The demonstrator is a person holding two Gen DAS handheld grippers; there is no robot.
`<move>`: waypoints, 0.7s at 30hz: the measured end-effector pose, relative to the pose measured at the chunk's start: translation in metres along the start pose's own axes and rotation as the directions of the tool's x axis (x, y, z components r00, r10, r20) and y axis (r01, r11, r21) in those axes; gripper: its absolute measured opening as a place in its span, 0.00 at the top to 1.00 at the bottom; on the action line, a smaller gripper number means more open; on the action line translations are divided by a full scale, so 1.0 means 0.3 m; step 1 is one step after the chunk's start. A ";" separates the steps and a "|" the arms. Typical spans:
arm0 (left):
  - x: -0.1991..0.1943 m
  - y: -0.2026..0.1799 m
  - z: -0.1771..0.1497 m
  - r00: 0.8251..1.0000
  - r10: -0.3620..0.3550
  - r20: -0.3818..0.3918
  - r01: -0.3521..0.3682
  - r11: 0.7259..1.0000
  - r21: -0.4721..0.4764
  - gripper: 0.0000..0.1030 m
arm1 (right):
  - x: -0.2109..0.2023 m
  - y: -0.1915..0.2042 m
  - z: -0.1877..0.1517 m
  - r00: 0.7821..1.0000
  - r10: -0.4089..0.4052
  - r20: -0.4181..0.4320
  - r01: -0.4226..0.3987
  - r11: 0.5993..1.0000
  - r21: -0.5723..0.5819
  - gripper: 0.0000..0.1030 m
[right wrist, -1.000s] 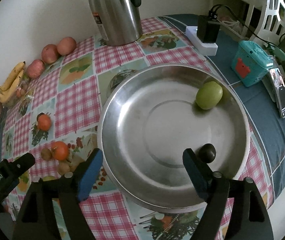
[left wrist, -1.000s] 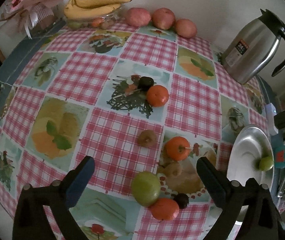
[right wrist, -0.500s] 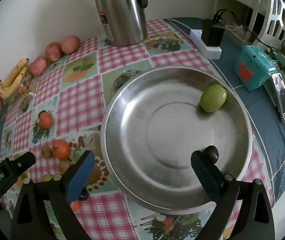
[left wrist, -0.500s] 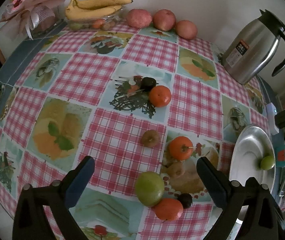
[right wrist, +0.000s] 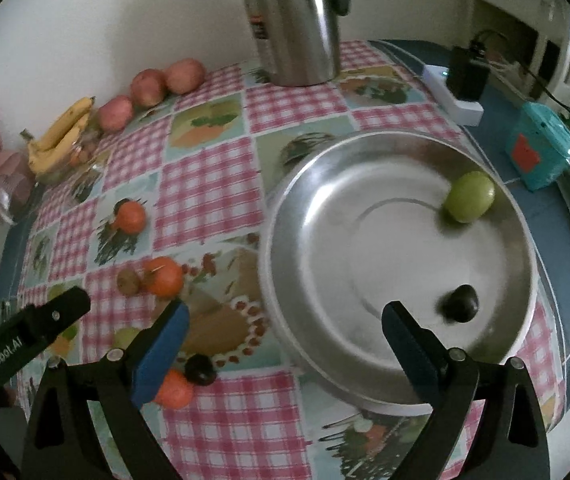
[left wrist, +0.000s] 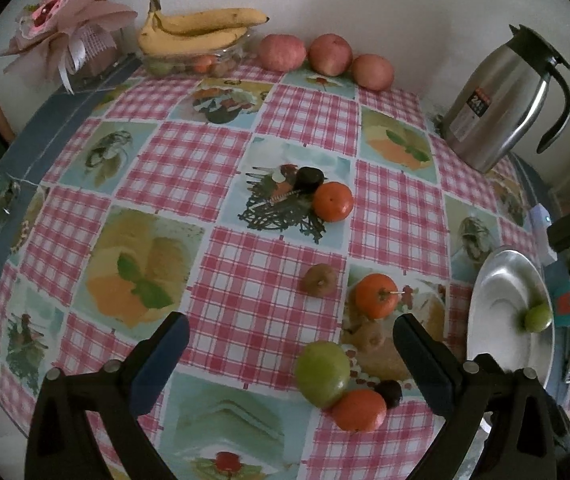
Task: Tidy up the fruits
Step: 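Move both tools back toward the remaining fruit beside the plate, then grasp second green pear with left tool while right tool grasps second dark plum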
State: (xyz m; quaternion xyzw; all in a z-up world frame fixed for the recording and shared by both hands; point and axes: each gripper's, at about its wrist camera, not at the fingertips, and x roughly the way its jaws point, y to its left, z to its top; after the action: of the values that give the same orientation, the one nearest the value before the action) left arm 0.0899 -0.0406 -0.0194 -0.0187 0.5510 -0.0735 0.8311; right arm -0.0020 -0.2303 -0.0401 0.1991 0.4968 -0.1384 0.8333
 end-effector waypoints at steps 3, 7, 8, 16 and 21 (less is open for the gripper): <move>-0.012 0.013 -0.003 1.000 -0.004 0.013 0.004 1.000 -0.008 0.00 | -0.004 0.029 -0.013 0.999 0.039 -0.002 -0.039 0.999 -0.011 0.06; -0.026 0.037 -0.009 1.000 -0.003 0.024 0.003 1.000 -0.023 0.01 | -0.016 0.070 -0.030 0.998 0.066 0.006 -0.066 0.997 -0.028 0.06; -0.029 0.046 -0.012 1.000 -0.003 0.023 0.003 0.999 -0.033 0.01 | -0.019 0.078 -0.034 0.997 0.071 0.007 -0.071 0.997 -0.029 0.06; -0.018 0.082 -0.044 1.000 -0.020 -0.003 0.020 0.997 -0.069 0.01 | -0.005 0.133 -0.070 0.995 0.100 -0.023 -0.101 0.994 -0.051 0.28; -0.004 0.086 -0.054 1.000 -0.010 -0.015 0.009 0.998 -0.062 0.00 | 0.011 0.149 -0.082 0.993 0.106 -0.047 -0.109 0.992 -0.057 0.41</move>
State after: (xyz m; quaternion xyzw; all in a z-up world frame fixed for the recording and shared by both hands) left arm 0.0771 -0.0142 -0.0276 -0.0466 0.5592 -0.0605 0.8255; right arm -0.0004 -0.1794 -0.0449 0.2035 0.5073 -0.0740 0.8341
